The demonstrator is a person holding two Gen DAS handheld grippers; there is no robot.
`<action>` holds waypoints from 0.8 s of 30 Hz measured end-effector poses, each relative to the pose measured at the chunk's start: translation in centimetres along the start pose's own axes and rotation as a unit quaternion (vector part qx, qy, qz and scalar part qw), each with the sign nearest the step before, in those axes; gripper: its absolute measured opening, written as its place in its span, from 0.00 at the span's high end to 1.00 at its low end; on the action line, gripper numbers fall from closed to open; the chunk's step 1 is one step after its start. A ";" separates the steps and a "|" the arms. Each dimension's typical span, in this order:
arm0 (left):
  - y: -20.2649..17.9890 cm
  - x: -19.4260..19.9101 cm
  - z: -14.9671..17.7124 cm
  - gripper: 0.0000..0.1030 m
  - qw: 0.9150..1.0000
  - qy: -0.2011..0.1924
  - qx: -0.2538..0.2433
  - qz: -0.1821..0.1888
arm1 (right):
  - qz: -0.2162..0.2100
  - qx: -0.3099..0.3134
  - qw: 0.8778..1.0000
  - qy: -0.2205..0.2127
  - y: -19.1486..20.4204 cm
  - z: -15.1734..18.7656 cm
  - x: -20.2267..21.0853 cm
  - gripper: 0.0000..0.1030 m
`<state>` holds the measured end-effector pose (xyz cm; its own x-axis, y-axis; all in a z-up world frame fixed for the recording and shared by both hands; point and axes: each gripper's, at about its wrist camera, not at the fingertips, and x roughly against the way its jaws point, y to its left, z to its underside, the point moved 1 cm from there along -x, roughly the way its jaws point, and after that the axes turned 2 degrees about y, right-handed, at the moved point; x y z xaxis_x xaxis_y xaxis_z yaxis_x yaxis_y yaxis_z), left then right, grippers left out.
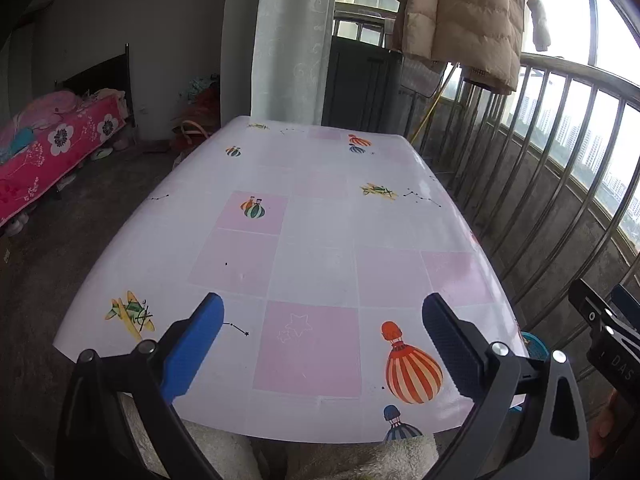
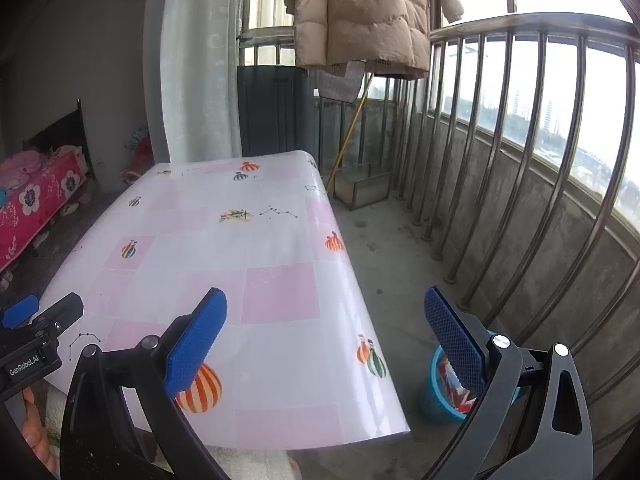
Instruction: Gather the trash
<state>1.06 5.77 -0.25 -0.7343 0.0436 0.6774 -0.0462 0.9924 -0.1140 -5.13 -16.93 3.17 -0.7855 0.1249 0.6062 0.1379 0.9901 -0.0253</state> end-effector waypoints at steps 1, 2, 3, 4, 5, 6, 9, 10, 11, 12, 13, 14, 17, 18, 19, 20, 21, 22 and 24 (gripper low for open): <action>0.0 -0.4 0.1 0.06 1.000 0.012 0.000 -0.004 | 0.002 0.005 1.000 0.008 0.2 0.3 -0.2 0.08; 0.1 -0.8 0.3 0.06 1.000 0.022 -0.001 -0.010 | 0.007 0.009 1.000 0.018 0.3 0.7 -0.4 0.08; -0.1 -1.2 0.3 0.06 0.999 0.029 -0.003 -0.016 | 0.010 0.012 0.999 0.030 0.4 1.0 -0.7 0.08; 0.0 -1.4 0.5 0.06 0.999 0.034 -0.007 -0.023 | 0.012 0.013 0.999 0.043 0.5 1.3 -1.0 0.08; -0.1 -1.6 0.6 0.06 0.999 0.038 -0.010 -0.030 | 0.012 0.013 0.998 0.055 0.5 1.6 -1.1 0.08; -0.1 -1.7 0.6 0.06 0.999 0.040 -0.012 -0.033 | 0.013 0.012 0.998 0.065 0.5 1.9 -1.3 0.08; -0.2 -2.0 0.9 0.06 0.998 0.049 -0.012 -0.032 | 0.028 0.005 0.995 0.092 0.2 2.5 -1.5 0.08; -0.4 -2.1 1.0 0.06 0.998 0.053 -0.013 -0.030 | 0.032 0.003 0.994 0.100 0.1 2.8 -1.5 0.08; -0.5 -2.2 1.2 0.06 0.998 0.057 -0.016 -0.028 | 0.037 0.001 0.994 0.106 0.0 3.1 -1.5 0.08; -0.8 -2.5 1.4 0.06 0.998 0.063 -0.019 -0.025 | 0.043 -0.002 0.993 0.111 -0.3 3.5 -1.4 0.08; -1.2 -2.7 1.4 0.06 0.997 0.069 -0.025 -0.022 | 0.049 -0.004 0.992 0.115 -0.6 3.8 -1.4 0.08; -1.6 -3.0 1.4 0.06 0.997 0.074 -0.031 -0.020 | 0.055 -0.008 0.991 0.119 -1.0 4.1 -1.4 0.08; -2.7 -3.5 1.4 0.06 0.996 0.081 -0.043 -0.011 | 0.074 -0.024 0.989 0.127 -2.4 4.7 -1.3 0.08; -3.1 -3.7 1.4 0.06 0.995 0.083 -0.046 -0.008 | 0.081 -0.030 0.988 0.130 -3.0 4.8 -1.2 0.08; -3.5 -3.8 1.4 0.06 0.995 0.086 -0.049 -0.004 | 0.087 -0.035 0.987 0.132 -3.5 4.9 -1.1 0.08; -3.8 -4.0 1.4 0.06 0.995 0.089 -0.051 -0.001 | 0.092 -0.039 0.986 0.134 -3.9 5.0 -1.1 0.08; -4.2 -4.1 1.3 0.06 0.994 0.092 -0.053 0.002 | 0.097 -0.041 0.985 0.135 -4.3 5.0 -1.0 0.08; -4.6 -4.1 1.3 0.06 0.994 0.095 -0.056 0.006 | 0.103 -0.042 0.984 0.136 -4.8 5.1 -0.9 0.08; -5.3 -4.2 1.3 0.06 0.993 0.095 -0.063 0.009 | 0.112 -0.047 0.983 0.138 -5.5 5.3 -0.8 0.08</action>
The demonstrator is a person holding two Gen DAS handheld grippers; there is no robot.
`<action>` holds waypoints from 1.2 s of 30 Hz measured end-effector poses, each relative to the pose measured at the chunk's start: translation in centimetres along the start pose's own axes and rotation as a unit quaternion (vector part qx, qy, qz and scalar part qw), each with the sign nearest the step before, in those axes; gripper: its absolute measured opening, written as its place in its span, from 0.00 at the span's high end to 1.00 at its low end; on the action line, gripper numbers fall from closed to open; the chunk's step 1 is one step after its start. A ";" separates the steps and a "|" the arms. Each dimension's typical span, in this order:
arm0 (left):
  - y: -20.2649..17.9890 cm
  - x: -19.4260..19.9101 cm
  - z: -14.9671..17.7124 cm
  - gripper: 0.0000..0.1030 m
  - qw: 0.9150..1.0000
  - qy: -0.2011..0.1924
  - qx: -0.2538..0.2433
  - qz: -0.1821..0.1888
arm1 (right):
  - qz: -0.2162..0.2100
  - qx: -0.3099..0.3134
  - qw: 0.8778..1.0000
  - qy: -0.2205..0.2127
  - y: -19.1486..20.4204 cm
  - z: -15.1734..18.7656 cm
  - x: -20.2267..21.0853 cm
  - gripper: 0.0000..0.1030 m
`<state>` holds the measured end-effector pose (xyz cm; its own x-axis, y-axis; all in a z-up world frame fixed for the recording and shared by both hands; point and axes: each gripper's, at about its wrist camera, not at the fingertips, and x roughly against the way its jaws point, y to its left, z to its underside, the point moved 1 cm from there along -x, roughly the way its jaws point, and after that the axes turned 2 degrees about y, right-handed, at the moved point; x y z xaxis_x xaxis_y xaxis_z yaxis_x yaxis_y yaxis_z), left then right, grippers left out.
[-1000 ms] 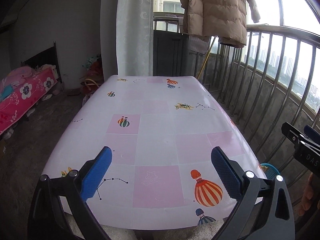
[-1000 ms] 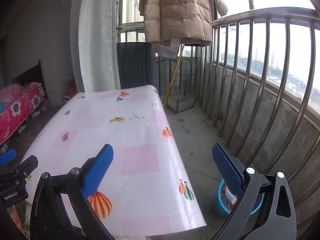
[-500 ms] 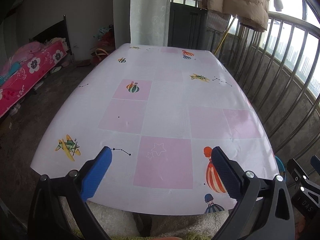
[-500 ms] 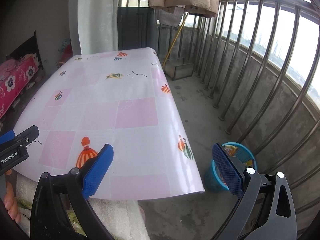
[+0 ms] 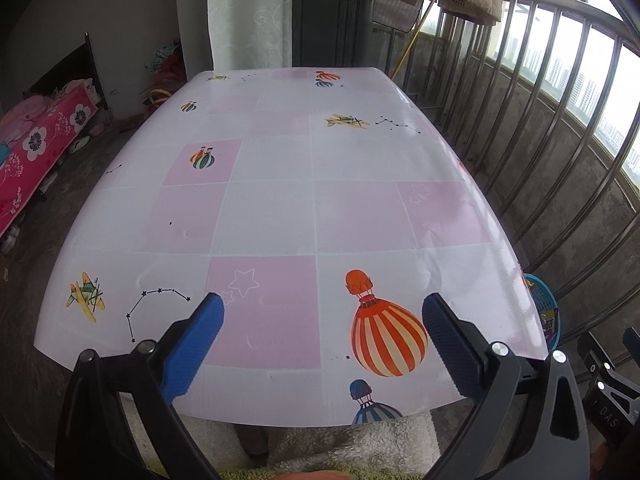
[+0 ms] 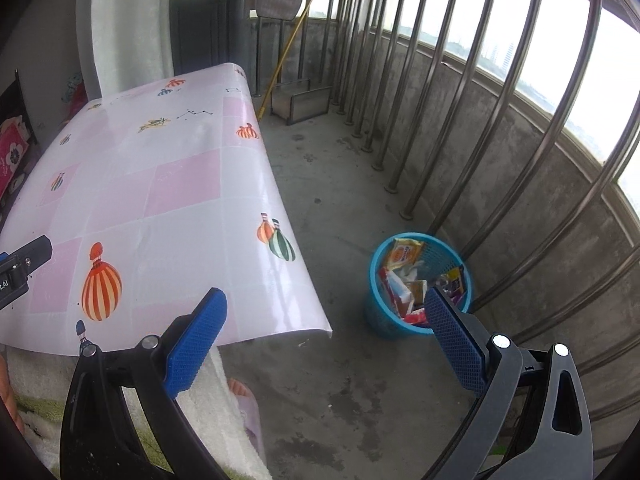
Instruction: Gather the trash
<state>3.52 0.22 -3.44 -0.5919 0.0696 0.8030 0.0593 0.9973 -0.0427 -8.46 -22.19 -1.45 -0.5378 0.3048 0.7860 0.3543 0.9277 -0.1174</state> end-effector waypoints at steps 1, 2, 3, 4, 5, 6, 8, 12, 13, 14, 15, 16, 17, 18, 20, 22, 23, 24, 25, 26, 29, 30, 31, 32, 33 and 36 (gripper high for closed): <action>-0.3 -0.1 0.0 0.06 1.000 0.001 -0.005 0.001 | 0.001 -0.003 1.000 0.002 -0.3 0.0 -0.1 0.08; -0.6 -0.1 0.0 0.06 1.000 0.003 -0.010 0.002 | 0.001 -0.006 1.000 0.004 -0.6 0.1 -0.2 0.08; -0.9 -0.2 0.0 0.06 1.000 0.005 -0.014 0.003 | 0.001 -0.007 1.000 0.005 -0.7 0.2 -0.3 0.08; -1.2 -0.4 -0.1 0.06 1.000 0.007 -0.018 0.003 | 0.001 -0.008 1.000 0.007 -0.8 0.3 -0.5 0.08; -1.4 -0.5 -0.1 0.06 1.000 0.010 -0.021 0.004 | 0.002 -0.007 1.000 0.009 -0.8 0.5 -0.5 0.08; -1.5 -0.6 -0.1 0.06 1.000 0.011 -0.023 0.003 | 0.002 -0.007 1.000 0.011 -0.9 0.5 -0.7 0.08; -1.8 -0.7 -0.1 0.06 1.000 0.015 -0.025 0.003 | 0.002 -0.006 1.000 0.015 -1.0 0.7 -0.9 0.08; -2.5 -0.9 -0.4 0.06 0.999 0.018 -0.027 0.005 | 0.004 -0.013 1.000 0.019 -1.8 0.7 -1.0 0.08; -2.7 -0.8 -0.5 0.06 0.999 0.019 -0.028 0.008 | 0.006 -0.015 1.000 0.019 -2.0 0.7 -1.0 0.08; -2.9 -0.8 -0.6 0.06 0.999 0.017 -0.029 0.010 | 0.007 -0.016 1.000 0.019 -2.3 0.6 -1.0 0.08; -3.2 -0.7 -0.7 0.06 0.999 0.015 -0.031 0.011 | 0.009 -0.018 1.000 0.019 -2.6 0.7 -1.1 0.08; -3.4 -0.6 -0.8 0.06 0.999 0.014 -0.033 0.013 | 0.011 -0.020 1.000 0.019 -2.8 0.7 -1.1 0.08; -3.6 -0.6 -1.0 0.06 0.999 0.014 -0.034 0.014 | 0.012 -0.023 1.000 0.018 -3.0 0.8 -1.0 0.08; -3.7 -0.6 -1.1 0.06 0.999 0.015 -0.034 0.017 | 0.012 -0.025 0.999 0.018 -3.1 0.8 -0.9 0.08; -4.0 -0.4 -1.3 0.06 0.999 0.013 -0.036 0.019 | 0.012 -0.029 0.999 0.019 -3.5 0.8 -0.9 0.08; -4.2 -0.2 -1.4 0.06 0.999 0.010 -0.040 0.020 | 0.011 -0.031 0.999 0.020 -3.7 0.8 -1.0 0.08; -4.3 -0.2 -1.4 0.06 0.999 0.009 -0.042 0.019 | 0.011 -0.031 0.999 0.021 -3.7 0.8 -1.0 0.08; -4.4 -0.1 -1.4 0.06 0.999 0.009 -0.044 0.020 | 0.011 -0.029 0.999 0.022 -3.8 0.7 -1.1 0.08; -4.5 0.0 -1.5 0.06 0.999 0.008 -0.045 0.021 | 0.010 -0.027 0.999 0.022 -3.8 0.7 -1.1 0.08; -4.6 0.0 -1.4 0.06 0.999 0.008 -0.045 0.021 | 0.011 -0.023 0.999 0.022 -3.8 0.7 -1.1 0.08; -4.9 0.0 -1.3 0.06 0.998 0.009 -0.051 0.021 | 0.014 -0.018 1.000 0.021 -3.8 0.8 -1.0 0.08; -5.0 0.0 -1.3 0.06 0.998 0.010 -0.053 0.020 | 0.014 -0.018 1.000 0.022 -3.8 0.8 -1.1 0.08; -5.0 0.0 -1.3 0.06 0.998 0.010 -0.055 0.020 | 0.014 -0.020 0.999 0.022 -3.9 0.9 -1.1 0.08; -5.1 0.0 -1.3 0.06 0.998 0.010 -0.056 0.021 | 0.014 -0.021 0.999 0.023 -3.9 0.9 -1.1 0.08; -5.2 0.0 -1.3 0.06 0.998 0.010 -0.057 0.021 | 0.014 -0.023 0.999 0.024 -4.1 0.9 -1.2 0.08; -5.5 0.1 -1.2 0.06 0.998 0.010 -0.063 0.022 | 0.014 -0.024 0.999 0.025 -4.3 1.0 -1.2 0.08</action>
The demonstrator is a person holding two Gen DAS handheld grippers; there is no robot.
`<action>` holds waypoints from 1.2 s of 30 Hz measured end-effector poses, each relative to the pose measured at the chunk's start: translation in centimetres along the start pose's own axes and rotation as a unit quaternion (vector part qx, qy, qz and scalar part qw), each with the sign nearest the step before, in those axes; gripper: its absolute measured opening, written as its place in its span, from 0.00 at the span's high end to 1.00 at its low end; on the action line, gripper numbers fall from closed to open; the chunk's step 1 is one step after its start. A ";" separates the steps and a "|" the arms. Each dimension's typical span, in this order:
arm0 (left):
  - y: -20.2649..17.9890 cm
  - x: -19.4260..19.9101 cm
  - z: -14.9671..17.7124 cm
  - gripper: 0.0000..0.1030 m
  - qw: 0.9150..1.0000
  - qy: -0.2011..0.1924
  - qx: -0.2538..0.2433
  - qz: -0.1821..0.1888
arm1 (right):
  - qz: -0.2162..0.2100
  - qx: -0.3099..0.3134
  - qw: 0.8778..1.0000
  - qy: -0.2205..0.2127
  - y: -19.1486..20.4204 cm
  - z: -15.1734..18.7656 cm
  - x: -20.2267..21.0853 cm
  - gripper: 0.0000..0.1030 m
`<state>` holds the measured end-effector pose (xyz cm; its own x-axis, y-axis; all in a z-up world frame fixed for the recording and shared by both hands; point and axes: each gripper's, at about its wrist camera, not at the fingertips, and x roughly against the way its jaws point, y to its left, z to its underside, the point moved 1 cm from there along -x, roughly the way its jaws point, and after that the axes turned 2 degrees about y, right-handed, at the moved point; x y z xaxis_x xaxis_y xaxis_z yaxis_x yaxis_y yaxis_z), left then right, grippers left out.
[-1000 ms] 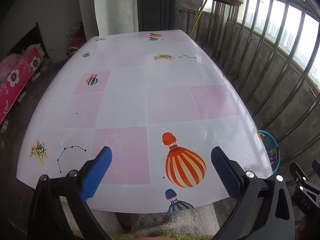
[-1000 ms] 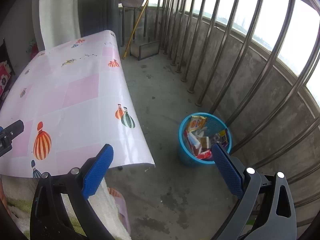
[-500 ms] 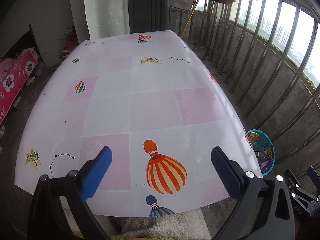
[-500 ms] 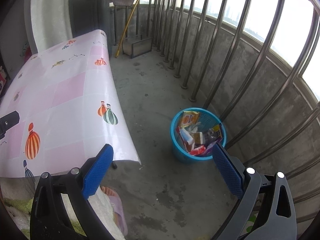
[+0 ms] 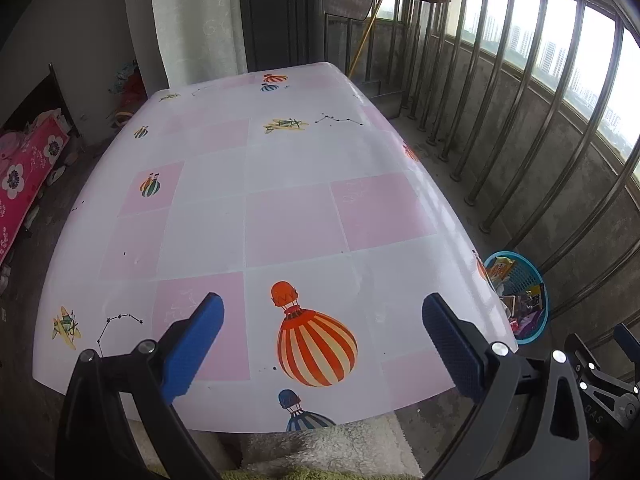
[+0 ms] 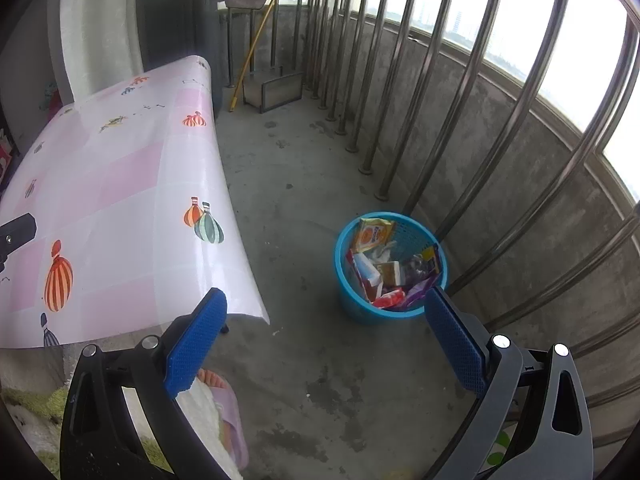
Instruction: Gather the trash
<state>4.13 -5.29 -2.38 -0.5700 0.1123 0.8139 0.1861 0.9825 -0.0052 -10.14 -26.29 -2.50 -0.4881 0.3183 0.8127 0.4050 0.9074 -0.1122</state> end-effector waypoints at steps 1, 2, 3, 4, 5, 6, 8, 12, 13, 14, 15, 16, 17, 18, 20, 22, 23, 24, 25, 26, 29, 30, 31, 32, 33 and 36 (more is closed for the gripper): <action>-0.1 0.0 0.0 0.06 1.000 0.000 -0.001 0.000 | 0.000 0.000 1.000 0.000 0.0 0.0 0.0 0.08; -0.1 0.0 0.0 0.06 1.000 0.001 -0.003 0.001 | 0.000 0.000 1.000 0.000 0.0 0.0 0.0 0.08; -0.2 0.0 0.1 0.06 1.000 0.002 -0.004 0.002 | 0.000 0.000 1.000 0.000 0.0 0.0 0.0 0.08; -0.3 0.0 0.0 0.06 1.000 0.003 -0.005 0.002 | 0.000 0.000 1.000 0.000 0.0 0.0 0.0 0.08; -0.3 0.0 0.0 0.06 1.000 0.003 -0.006 0.003 | 0.000 0.000 1.000 0.000 0.0 0.1 0.0 0.08; -0.4 0.0 0.0 0.06 1.000 0.003 -0.007 0.003 | 0.000 0.000 1.000 0.000 0.0 0.0 0.0 0.08; -0.3 0.0 0.0 0.06 1.000 0.003 -0.008 0.003 | -0.001 0.001 1.000 0.001 0.0 0.1 0.0 0.08; -0.3 0.0 0.1 0.06 1.000 0.004 -0.008 0.003 | -0.005 0.008 1.000 0.003 0.3 0.1 0.0 0.08; -0.3 0.0 0.1 0.06 1.000 0.004 -0.008 0.003 | -0.006 0.011 1.000 0.003 0.4 0.1 -0.1 0.08; -0.3 0.0 0.1 0.06 1.000 0.004 -0.009 0.002 | -0.008 0.013 1.000 0.003 0.5 0.1 0.0 0.08; -0.2 0.1 0.1 0.06 1.000 0.004 -0.009 0.001 | -0.009 0.016 1.000 0.003 0.7 0.1 0.0 0.08; -0.1 0.1 0.1 0.06 1.000 0.004 -0.009 0.000 | -0.012 0.018 1.000 0.003 0.8 0.1 0.0 0.08; 0.0 0.0 0.2 0.06 1.000 0.005 -0.009 -0.001 | -0.015 0.021 1.000 0.004 1.0 0.1 0.1 0.08; 0.0 0.1 0.2 0.06 1.000 0.005 -0.009 -0.001 | -0.017 0.024 1.000 0.003 1.2 0.1 0.1 0.08; 0.4 0.0 0.3 0.06 1.000 0.005 -0.008 -0.003 | -0.021 0.030 0.999 0.003 1.5 0.0 0.2 0.08; 0.7 0.0 0.3 0.06 1.000 0.006 -0.006 -0.005 | -0.024 0.035 0.999 0.002 1.8 -0.1 0.2 0.08; 0.8 -0.1 0.3 0.06 1.000 0.007 -0.005 -0.006 | -0.025 0.037 0.999 0.002 1.9 -0.1 0.2 0.08; 1.0 -0.1 0.3 0.06 1.000 0.008 -0.004 -0.006 | -0.026 0.039 0.999 0.001 2.1 -0.1 0.3 0.08; 1.1 -0.1 0.4 0.06 1.000 0.009 -0.002 -0.007 | -0.027 0.040 0.999 0.001 2.2 -0.1 0.3 0.08; 1.3 -0.2 0.4 0.06 1.000 0.010 0.000 -0.008 | -0.028 0.041 0.999 0.001 2.3 -0.1 0.3 0.08; 1.6 -0.2 0.4 0.06 1.000 0.011 0.004 -0.009 | -0.029 0.043 0.999 0.001 2.5 -0.2 0.4 0.08; 1.7 -0.2 0.4 0.06 1.000 0.011 0.005 -0.010 | -0.028 0.043 0.999 0.001 2.5 -0.2 0.3 0.08; 1.7 -0.2 0.5 0.06 1.000 0.011 0.006 -0.010 | -0.028 0.043 0.999 0.001 2.5 -0.2 0.3 0.08; 1.7 -0.2 0.5 0.06 1.000 0.011 0.007 -0.010 | -0.028 0.043 0.999 0.001 2.5 -0.2 0.3 0.08; 1.6 -0.2 0.6 0.06 1.000 0.012 0.007 -0.010 | -0.028 0.043 0.999 0.001 2.5 -0.2 0.3 0.08; 1.5 -0.2 0.6 0.06 1.000 0.012 0.007 -0.010 | -0.028 0.044 0.999 0.001 2.6 -0.2 0.3 0.08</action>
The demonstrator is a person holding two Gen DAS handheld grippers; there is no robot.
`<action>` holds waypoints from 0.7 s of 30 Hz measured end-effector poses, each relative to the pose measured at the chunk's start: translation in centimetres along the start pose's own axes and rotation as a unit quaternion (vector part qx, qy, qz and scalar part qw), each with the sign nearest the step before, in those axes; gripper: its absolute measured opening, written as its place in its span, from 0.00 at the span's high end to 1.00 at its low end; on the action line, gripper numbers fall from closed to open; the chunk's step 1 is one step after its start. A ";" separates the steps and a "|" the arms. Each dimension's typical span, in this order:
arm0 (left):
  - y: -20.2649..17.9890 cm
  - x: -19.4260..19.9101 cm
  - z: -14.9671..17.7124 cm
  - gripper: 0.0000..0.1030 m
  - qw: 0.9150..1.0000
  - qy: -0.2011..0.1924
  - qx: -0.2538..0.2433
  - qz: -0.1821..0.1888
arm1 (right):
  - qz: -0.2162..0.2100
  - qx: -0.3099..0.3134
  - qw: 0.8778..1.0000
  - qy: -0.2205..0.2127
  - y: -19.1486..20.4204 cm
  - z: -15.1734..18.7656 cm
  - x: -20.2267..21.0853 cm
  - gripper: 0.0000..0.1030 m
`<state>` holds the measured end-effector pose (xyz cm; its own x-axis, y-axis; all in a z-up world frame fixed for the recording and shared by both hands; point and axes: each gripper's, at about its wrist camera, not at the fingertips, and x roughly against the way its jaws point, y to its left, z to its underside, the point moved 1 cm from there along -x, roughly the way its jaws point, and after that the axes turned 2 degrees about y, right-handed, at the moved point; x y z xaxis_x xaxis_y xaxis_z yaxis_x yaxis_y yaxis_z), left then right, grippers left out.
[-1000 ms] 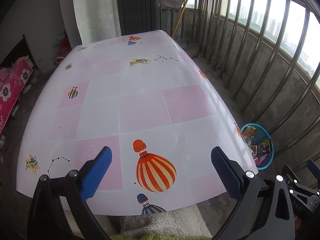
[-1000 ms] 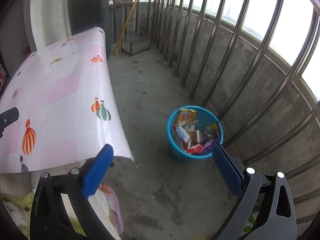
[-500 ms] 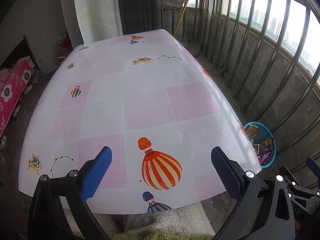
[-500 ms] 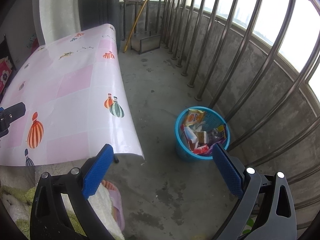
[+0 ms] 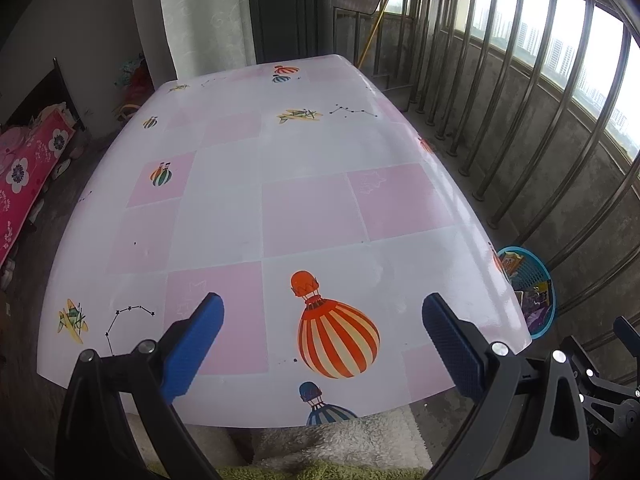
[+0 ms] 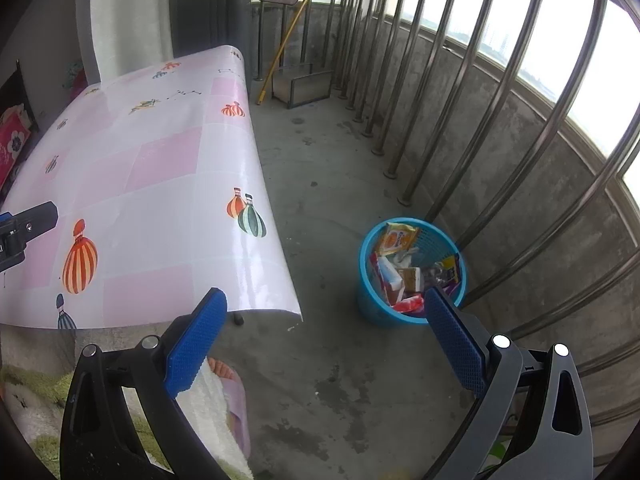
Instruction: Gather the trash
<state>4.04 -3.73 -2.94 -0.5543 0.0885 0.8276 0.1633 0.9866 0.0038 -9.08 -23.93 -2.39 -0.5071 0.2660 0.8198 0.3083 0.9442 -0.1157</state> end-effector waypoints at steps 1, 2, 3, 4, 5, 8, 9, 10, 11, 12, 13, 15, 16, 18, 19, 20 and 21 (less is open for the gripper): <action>0.0 0.0 0.0 0.06 1.000 0.000 0.000 0.000 | 0.000 -0.001 1.000 0.001 0.0 0.0 0.0 0.08; 0.0 0.0 0.0 0.06 1.000 0.000 0.000 0.000 | 0.000 -0.001 1.000 0.001 0.0 0.0 0.0 0.08; 0.0 0.0 0.0 0.06 1.000 0.000 0.000 0.000 | 0.000 -0.001 1.000 0.001 0.0 0.0 0.0 0.08; 0.0 0.0 0.0 0.06 1.000 0.000 0.001 0.000 | 0.000 -0.001 1.000 0.000 0.0 0.0 0.0 0.08; 0.0 0.0 0.0 0.06 1.000 0.000 0.001 0.000 | 0.000 -0.001 1.000 0.000 0.0 -0.1 0.0 0.08; 0.0 -0.1 0.1 0.06 1.000 0.000 0.002 0.000 | 0.000 0.000 1.000 0.000 0.0 -0.1 0.0 0.08; 0.0 -0.1 0.1 0.06 1.000 0.000 0.002 0.000 | 0.000 0.000 1.000 0.000 0.0 -0.1 0.0 0.08; 0.0 -0.1 0.1 0.06 1.000 0.000 0.002 0.000 | 0.000 -0.001 1.000 0.001 -0.1 -0.1 0.0 0.08; 0.0 -0.1 0.1 0.06 1.000 0.000 0.002 0.000 | 0.000 -0.001 1.000 0.001 -0.1 -0.1 0.0 0.08; 0.0 -0.1 0.1 0.06 1.000 0.000 0.002 0.000 | 0.000 0.000 1.000 0.000 -0.1 -0.1 0.0 0.08; 0.1 -0.1 0.1 0.06 1.000 0.000 0.002 0.000 | 0.000 -0.001 1.000 0.000 -0.1 -0.1 0.0 0.08; 0.1 -0.1 0.1 0.06 1.000 0.000 0.002 0.000 | 0.000 -0.001 1.000 0.001 0.0 -0.1 0.0 0.08; 0.1 -0.1 0.1 0.06 1.000 -0.001 0.002 0.000 | 0.000 -0.001 1.000 0.001 -0.1 -0.1 0.0 0.08; 0.1 -0.1 0.1 0.06 1.000 -0.001 0.002 0.000 | 0.000 -0.001 1.000 0.001 0.0 -0.1 0.0 0.08; 0.1 -0.1 0.1 0.06 1.000 0.000 0.002 0.000 | 0.000 -0.001 1.000 0.001 0.0 -0.1 0.0 0.08; 0.1 -0.1 0.1 0.06 1.000 0.000 0.002 0.000 | 0.000 -0.001 1.000 0.001 0.0 -0.1 0.0 0.08; 0.1 -0.1 0.1 0.06 1.000 0.001 0.001 0.001 | 0.000 -0.001 1.000 0.000 0.0 -0.1 0.0 0.08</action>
<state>4.03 -3.65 -3.04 -0.5531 0.0898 0.8282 0.1618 0.9868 0.0010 -9.00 -23.97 -2.35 -0.5064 0.2659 0.8203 0.3096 0.9439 -0.1148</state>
